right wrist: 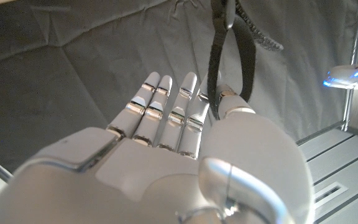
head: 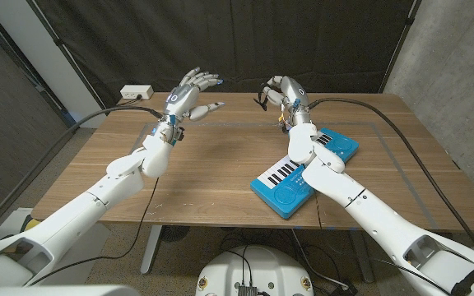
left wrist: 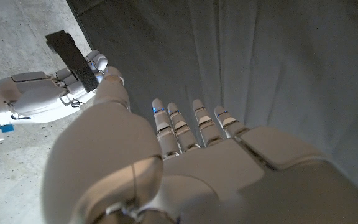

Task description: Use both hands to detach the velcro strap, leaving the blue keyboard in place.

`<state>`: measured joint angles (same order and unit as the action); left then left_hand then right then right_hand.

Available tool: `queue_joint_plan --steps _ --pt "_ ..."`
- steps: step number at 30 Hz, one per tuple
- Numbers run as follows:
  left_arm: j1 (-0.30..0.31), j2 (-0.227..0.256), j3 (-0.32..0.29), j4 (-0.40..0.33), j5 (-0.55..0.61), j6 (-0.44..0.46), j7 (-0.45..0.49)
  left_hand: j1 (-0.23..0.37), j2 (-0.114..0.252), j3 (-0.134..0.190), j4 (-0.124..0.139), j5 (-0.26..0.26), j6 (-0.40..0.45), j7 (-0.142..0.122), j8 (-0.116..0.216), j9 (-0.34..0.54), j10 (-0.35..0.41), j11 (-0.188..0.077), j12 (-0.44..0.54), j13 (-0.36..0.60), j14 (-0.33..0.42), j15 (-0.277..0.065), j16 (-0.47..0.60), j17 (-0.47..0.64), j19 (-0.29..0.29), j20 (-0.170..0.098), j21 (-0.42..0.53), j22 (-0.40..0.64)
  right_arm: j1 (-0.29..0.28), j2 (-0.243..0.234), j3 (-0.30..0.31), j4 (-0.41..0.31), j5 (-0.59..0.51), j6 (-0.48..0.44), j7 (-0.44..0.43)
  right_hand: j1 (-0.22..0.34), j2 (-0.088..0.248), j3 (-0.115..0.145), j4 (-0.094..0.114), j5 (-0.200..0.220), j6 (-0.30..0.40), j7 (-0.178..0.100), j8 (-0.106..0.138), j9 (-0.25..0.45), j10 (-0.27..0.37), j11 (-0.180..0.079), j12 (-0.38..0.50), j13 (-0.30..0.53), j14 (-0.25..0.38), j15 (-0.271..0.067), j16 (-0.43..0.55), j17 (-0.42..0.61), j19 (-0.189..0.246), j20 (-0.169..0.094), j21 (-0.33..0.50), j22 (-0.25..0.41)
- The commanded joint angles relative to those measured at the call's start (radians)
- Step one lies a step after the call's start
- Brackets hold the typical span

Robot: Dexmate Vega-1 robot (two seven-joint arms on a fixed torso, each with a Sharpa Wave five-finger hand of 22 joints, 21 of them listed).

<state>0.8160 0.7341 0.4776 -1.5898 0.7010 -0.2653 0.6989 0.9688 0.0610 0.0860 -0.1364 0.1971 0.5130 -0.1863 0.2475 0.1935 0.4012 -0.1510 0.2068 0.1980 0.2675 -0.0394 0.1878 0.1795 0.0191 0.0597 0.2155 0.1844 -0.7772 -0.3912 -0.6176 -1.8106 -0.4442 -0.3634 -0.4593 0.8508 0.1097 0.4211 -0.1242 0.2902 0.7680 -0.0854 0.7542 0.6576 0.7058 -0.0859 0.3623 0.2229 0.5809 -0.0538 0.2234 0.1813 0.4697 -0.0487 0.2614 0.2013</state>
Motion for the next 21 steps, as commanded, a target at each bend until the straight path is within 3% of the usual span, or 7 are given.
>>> queue_joint_plan --steps 1,6,12,13,18,21 --pt "-0.047 0.014 0.037 0.028 0.042 -0.044 0.083 -0.012 -0.014 -0.01 0.012 0.007 0.009 -0.02 -0.008 0.001 -0.022 0.016 -0.007 0.004 -0.018 -0.066 -0.005 0.004 -0.013 -0.007 -0.009 0.004 -0.008 0.021 0.033 -0.037 0.119 -0.038 0.016 -0.005 -0.002 0.007 -0.004 0.008 0.006 0.006 0.003 0.004 0.005 0.008 -0.004 -0.002 0.014 -0.041 -0.004 0.0 0.008 -0.014 0.007 0.002" --pt "-0.065 0.044 0.032 0.015 -0.015 -0.078 -0.025 -0.018 -0.019 -0.02 0.02 0.013 0.026 -0.032 -0.017 0.001 -0.117 0.029 -0.024 0.006 -0.108 -0.048 -0.016 0.005 -0.074 0.025 -0.024 0.005 -0.01 0.024 0.046 -0.047 0.177 -0.042 0.028 -0.006 -0.003 0.01 -0.006 0.01 0.009 0.008 0.002 0.003 0.002 0.013 -0.009 -0.005 0.015 -0.042 -0.007 -0.001 0.007 -0.013 0.007 0.003" --pt "-0.052 0.091 0.001 -0.072 -0.013 -0.047 -0.123 -0.019 -0.022 -0.026 0.022 0.016 0.065 -0.028 -0.012 0.0 -0.158 0.03 -0.022 0.007 -0.152 -0.038 -0.015 0.006 -0.114 0.03 -0.029 0.005 -0.004 0.013 0.041 -0.056 0.2 -0.057 0.03 -0.006 -0.003 0.013 -0.009 0.013 0.009 0.01 0.001 0.002 -0.002 0.016 -0.014 -0.009 0.015 -0.037 -0.012 -0.002 0.006 -0.009 0.007 0.003" --pt "-0.048 0.116 -0.014 -0.113 -0.044 -0.042 -0.188 -0.021 -0.023 -0.029 0.024 0.016 0.06 -0.001 -0.017 -0.001 -0.161 0.032 -0.019 0.007 -0.156 -0.036 -0.012 0.006 -0.119 0.029 -0.028 0.005 -0.006 0.011 0.047 -0.061 0.215 -0.058 0.037 -0.006 -0.004 0.014 -0.01 0.014 0.011 0.012 0.001 0.001 -0.003 0.016 -0.015 -0.009 0.015 -0.036 -0.012 -0.002 0.006 -0.009 0.006 0.003" --pt "-0.027 0.17 -0.068 -0.216 -0.15 -0.017 -0.376 -0.022 -0.023 -0.033 0.027 0.018 0.026 0.047 -0.038 0.0 -0.197 0.053 -0.02 0.007 -0.176 -0.021 -0.01 0.006 -0.141 0.038 -0.026 0.006 -0.005 0.011 0.07 -0.059 0.285 -0.044 0.061 -0.007 -0.004 0.016 -0.011 0.016 0.008 0.014 0.001 0.004 0.0 0.02 -0.018 -0.012 0.016 -0.035 -0.015 -0.002 0.006 -0.008 0.006 0.003" --pt "-0.011 0.188 -0.098 -0.257 -0.159 -0.002 -0.419 -0.02 -0.02 -0.033 0.027 0.019 0.01 0.052 -0.045 0.0 -0.211 0.063 -0.02 0.007 -0.184 -0.011 -0.01 0.006 -0.147 0.046 -0.025 0.006 0.0 0.015 0.088 -0.05 0.348 -0.026 0.09 -0.008 -0.004 0.018 -0.012 0.017 0.008 0.015 0.0 0.004 -0.001 0.02 -0.02 -0.013 0.017 -0.033 -0.017 -0.002 0.006 -0.007 0.006 0.003"
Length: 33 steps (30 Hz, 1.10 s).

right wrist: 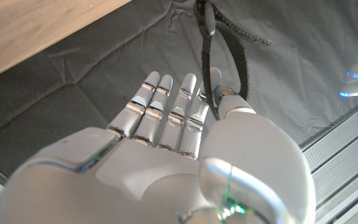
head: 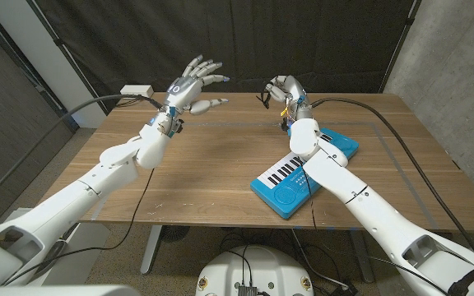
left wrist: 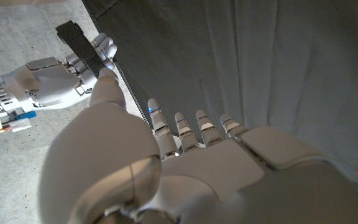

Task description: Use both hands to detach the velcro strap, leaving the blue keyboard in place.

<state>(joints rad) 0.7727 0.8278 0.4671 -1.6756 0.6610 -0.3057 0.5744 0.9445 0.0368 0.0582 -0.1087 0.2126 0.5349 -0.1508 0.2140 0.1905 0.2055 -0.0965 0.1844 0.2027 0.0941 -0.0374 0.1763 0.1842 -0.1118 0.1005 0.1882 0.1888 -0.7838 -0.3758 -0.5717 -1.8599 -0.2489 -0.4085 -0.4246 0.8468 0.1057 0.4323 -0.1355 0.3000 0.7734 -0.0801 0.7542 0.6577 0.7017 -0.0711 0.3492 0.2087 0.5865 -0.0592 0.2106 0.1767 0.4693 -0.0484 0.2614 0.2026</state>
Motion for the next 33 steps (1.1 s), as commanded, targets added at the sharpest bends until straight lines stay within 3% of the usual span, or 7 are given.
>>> queue_joint_plan --steps 1,9,16,18,26,33 --pt "0.041 0.097 -0.097 -0.184 -0.111 0.048 -0.296 0.004 0.005 -0.005 0.0 0.003 -0.014 0.017 -0.012 0.003 -0.021 0.013 0.001 0.002 -0.012 -0.01 0.002 0.001 -0.017 0.007 0.002 0.001 0.009 0.001 0.046 0.002 0.168 0.023 0.061 -0.004 0.0 0.007 -0.001 0.008 0.004 0.01 0.0 0.003 0.003 0.005 -0.008 0.0 0.011 -0.028 -0.005 0.002 0.005 -0.007 0.006 0.002" --pt "0.079 0.104 -0.141 -0.263 -0.029 0.106 -0.292 0.007 0.007 -0.004 0.0 0.003 -0.021 0.019 -0.015 0.004 -0.027 0.016 0.004 0.002 -0.016 -0.005 0.004 0.001 -0.021 0.011 0.004 0.002 0.061 0.021 0.054 0.077 0.296 0.069 0.133 -0.006 -0.001 0.012 -0.004 0.012 0.008 0.015 0.0 0.003 0.008 0.01 -0.011 -0.003 0.013 -0.024 -0.008 0.002 0.003 -0.005 0.005 0.002" --pt "0.059 0.106 -0.138 -0.311 0.036 0.143 -0.345 0.008 0.008 -0.005 0.0 0.002 -0.024 0.033 -0.016 0.004 -0.027 0.018 0.009 0.002 -0.009 0.003 0.009 0.001 -0.022 0.012 0.007 0.002 0.109 0.032 0.035 0.129 0.352 0.074 0.176 -0.007 0.0 0.014 -0.004 0.014 0.007 0.017 -0.002 0.003 0.007 0.011 -0.014 -0.005 0.014 -0.023 -0.01 0.002 0.002 -0.004 0.005 0.003" --pt "0.046 0.104 -0.129 -0.315 0.059 0.151 -0.36 0.011 0.01 -0.005 0.0 0.002 -0.02 0.053 -0.014 0.005 -0.02 0.006 0.014 0.002 -0.005 0.009 0.012 0.001 -0.021 0.013 0.01 0.002 0.112 0.036 0.041 0.138 0.379 0.078 0.189 -0.007 0.0 0.015 -0.005 0.014 0.008 0.017 -0.002 0.003 0.007 0.012 -0.015 -0.005 0.015 -0.024 -0.01 0.002 0.002 -0.004 0.005 0.003" --pt "-0.043 0.106 -0.076 -0.327 0.102 0.159 -0.523 0.038 0.025 0.007 -0.01 0.001 0.009 0.098 -0.004 0.006 -0.016 0.021 0.021 0.001 0.007 0.017 0.016 0.0 -0.015 0.018 0.016 0.002 0.098 0.034 0.084 0.139 0.491 0.076 0.222 -0.008 -0.003 0.018 -0.008 0.017 0.008 0.019 -0.003 0.003 0.01 0.016 -0.017 -0.007 0.017 -0.019 -0.012 0.002 0.003 -0.001 0.005 0.003" --pt "-0.098 0.096 -0.035 -0.328 0.191 0.145 -0.567 0.052 0.03 0.013 -0.015 -0.001 0.027 0.105 0.002 0.007 -0.015 0.024 0.022 0.001 0.003 0.01 0.014 0.0 -0.017 0.023 0.017 0.002 0.084 0.022 0.112 0.131 0.558 0.078 0.229 -0.008 -0.004 0.022 -0.01 0.021 0.01 0.02 -0.005 0.002 0.015 0.017 -0.02 -0.009 0.022 -0.017 -0.013 0.001 0.006 0.001 0.006 0.003"
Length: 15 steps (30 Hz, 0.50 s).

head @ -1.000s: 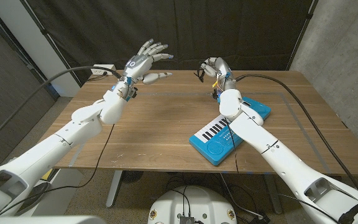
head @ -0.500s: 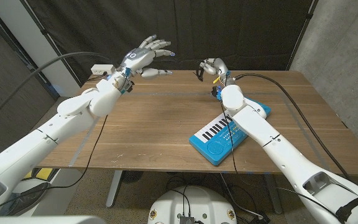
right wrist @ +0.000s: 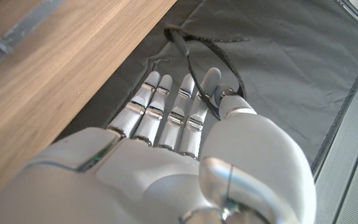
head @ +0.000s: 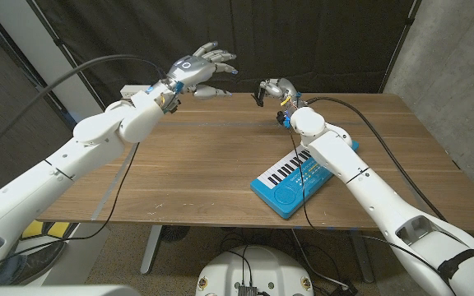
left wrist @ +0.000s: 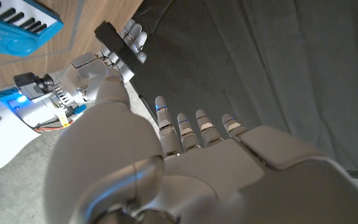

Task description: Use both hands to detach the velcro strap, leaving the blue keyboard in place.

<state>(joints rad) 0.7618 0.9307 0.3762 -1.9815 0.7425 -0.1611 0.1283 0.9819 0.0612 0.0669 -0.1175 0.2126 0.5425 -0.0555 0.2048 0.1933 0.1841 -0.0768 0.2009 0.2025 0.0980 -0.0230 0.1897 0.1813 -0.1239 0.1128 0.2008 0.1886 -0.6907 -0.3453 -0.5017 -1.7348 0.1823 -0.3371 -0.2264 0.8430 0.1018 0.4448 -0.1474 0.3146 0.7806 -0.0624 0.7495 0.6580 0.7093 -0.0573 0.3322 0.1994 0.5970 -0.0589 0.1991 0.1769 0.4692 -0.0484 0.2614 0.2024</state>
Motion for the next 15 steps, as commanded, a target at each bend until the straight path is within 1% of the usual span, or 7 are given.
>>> queue_joint_plan --steps 1,5,9,15 --pt "-0.094 -0.009 0.062 -0.02 0.119 -0.002 -0.128 0.016 0.006 0.004 -0.007 -0.001 0.024 0.009 0.013 0.004 0.007 0.005 0.006 0.001 0.0 -0.007 0.001 0.002 -0.005 0.008 0.004 0.003 -0.011 -0.007 0.048 0.007 0.141 0.006 0.033 -0.005 0.0 0.01 0.002 0.007 0.002 0.003 -0.001 0.001 0.007 0.004 -0.003 0.0 0.012 -0.017 -0.002 0.001 0.007 0.001 0.006 0.003" --pt "-0.116 -0.021 0.077 -0.013 0.146 -0.01 -0.143 0.021 0.007 0.006 -0.009 -0.002 0.026 0.013 0.013 0.004 0.01 0.008 0.008 0.001 -0.003 -0.008 0.0 0.002 -0.006 0.006 0.005 0.003 -0.009 -0.016 0.045 0.006 0.155 0.004 0.033 -0.004 -0.001 0.011 0.0 0.008 0.002 0.005 -0.001 0.002 0.009 0.005 -0.004 0.0 0.013 -0.015 -0.002 0.001 0.007 0.001 0.006 0.003" --pt "-0.135 -0.041 0.092 0.007 0.176 -0.015 -0.129 0.026 0.008 0.008 -0.01 -0.003 0.031 0.016 0.013 0.004 0.011 0.005 0.008 0.0 -0.001 -0.012 0.0 0.002 -0.006 0.001 0.005 0.003 -0.009 -0.022 0.047 0.01 0.179 0.012 0.048 -0.005 -0.001 0.013 -0.001 0.009 0.002 0.005 -0.002 0.001 0.012 0.007 -0.005 -0.001 0.016 -0.014 -0.003 0.001 0.007 0.002 0.007 0.004" --pt "-0.171 -0.077 0.122 0.062 0.161 -0.047 -0.126 0.031 0.007 0.008 -0.012 -0.005 0.044 0.004 0.016 0.004 0.016 -0.003 0.011 0.0 0.009 -0.014 0.004 0.001 0.0 -0.002 0.009 0.003 -0.013 -0.024 0.052 0.008 0.194 0.026 0.035 -0.005 -0.002 0.016 -0.002 0.012 0.003 0.007 -0.004 0.001 0.017 0.008 -0.005 -0.002 0.021 -0.017 -0.002 0.001 0.013 0.002 0.009 0.004"
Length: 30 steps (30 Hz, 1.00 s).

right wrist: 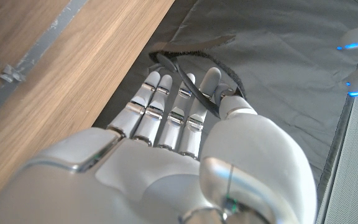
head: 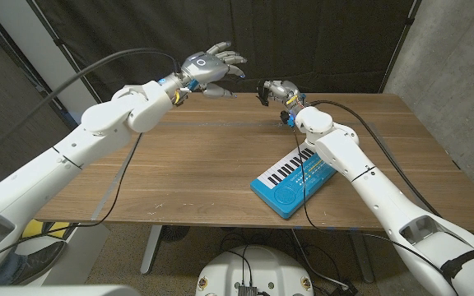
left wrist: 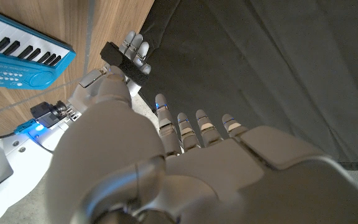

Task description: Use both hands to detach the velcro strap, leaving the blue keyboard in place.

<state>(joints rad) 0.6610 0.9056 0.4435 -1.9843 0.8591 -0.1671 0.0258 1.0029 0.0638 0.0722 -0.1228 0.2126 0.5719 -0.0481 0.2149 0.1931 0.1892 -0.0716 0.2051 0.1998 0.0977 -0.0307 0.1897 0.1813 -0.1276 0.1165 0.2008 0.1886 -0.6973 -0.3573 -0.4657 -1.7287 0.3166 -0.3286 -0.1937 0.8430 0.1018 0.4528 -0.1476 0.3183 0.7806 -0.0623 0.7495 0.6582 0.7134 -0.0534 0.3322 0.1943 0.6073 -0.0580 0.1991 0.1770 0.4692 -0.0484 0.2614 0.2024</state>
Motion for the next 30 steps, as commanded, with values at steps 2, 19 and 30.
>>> queue_joint_plan --steps 2,19,30 --pt "-0.074 -0.057 0.058 0.072 0.04 -0.046 -0.022 0.011 0.005 0.003 -0.006 -0.006 0.024 -0.004 0.009 0.004 0.012 -0.008 0.007 0.002 0.013 -0.008 0.005 0.001 0.008 -0.007 0.011 0.003 -0.006 -0.011 0.018 0.005 0.067 0.022 0.004 -0.006 -0.002 0.009 -0.002 0.009 0.005 0.007 -0.004 0.0 0.015 0.005 -0.006 0.003 0.014 -0.02 -0.002 0.001 0.017 0.002 0.01 0.004" --pt "-0.077 -0.075 0.084 0.098 0.093 -0.061 0.068 0.027 0.014 0.01 -0.007 -0.01 0.094 -0.021 0.023 0.004 0.053 -0.019 0.02 0.001 0.048 -0.03 0.011 0.002 0.036 -0.008 0.02 0.002 -0.025 0.024 0.051 0.03 0.143 0.106 -0.007 -0.012 -0.007 0.015 -0.003 0.017 0.009 0.01 -0.007 0.002 0.029 0.003 -0.01 0.001 0.045 -0.025 0.003 0.001 0.037 -0.006 0.018 0.005" --pt "-0.076 -0.077 0.085 0.114 0.094 -0.078 0.111 0.04 0.018 0.014 -0.009 -0.011 0.128 -0.033 0.027 0.004 0.077 -0.028 0.025 0.0 0.069 -0.036 0.014 0.002 0.044 -0.007 0.021 0.001 -0.018 0.037 0.063 0.041 0.211 0.103 0.023 -0.014 -0.01 0.02 -0.005 0.022 0.014 0.012 -0.005 0.006 0.039 0.008 -0.011 0.0 0.056 -0.02 0.002 0.001 0.042 -0.002 0.021 0.006"
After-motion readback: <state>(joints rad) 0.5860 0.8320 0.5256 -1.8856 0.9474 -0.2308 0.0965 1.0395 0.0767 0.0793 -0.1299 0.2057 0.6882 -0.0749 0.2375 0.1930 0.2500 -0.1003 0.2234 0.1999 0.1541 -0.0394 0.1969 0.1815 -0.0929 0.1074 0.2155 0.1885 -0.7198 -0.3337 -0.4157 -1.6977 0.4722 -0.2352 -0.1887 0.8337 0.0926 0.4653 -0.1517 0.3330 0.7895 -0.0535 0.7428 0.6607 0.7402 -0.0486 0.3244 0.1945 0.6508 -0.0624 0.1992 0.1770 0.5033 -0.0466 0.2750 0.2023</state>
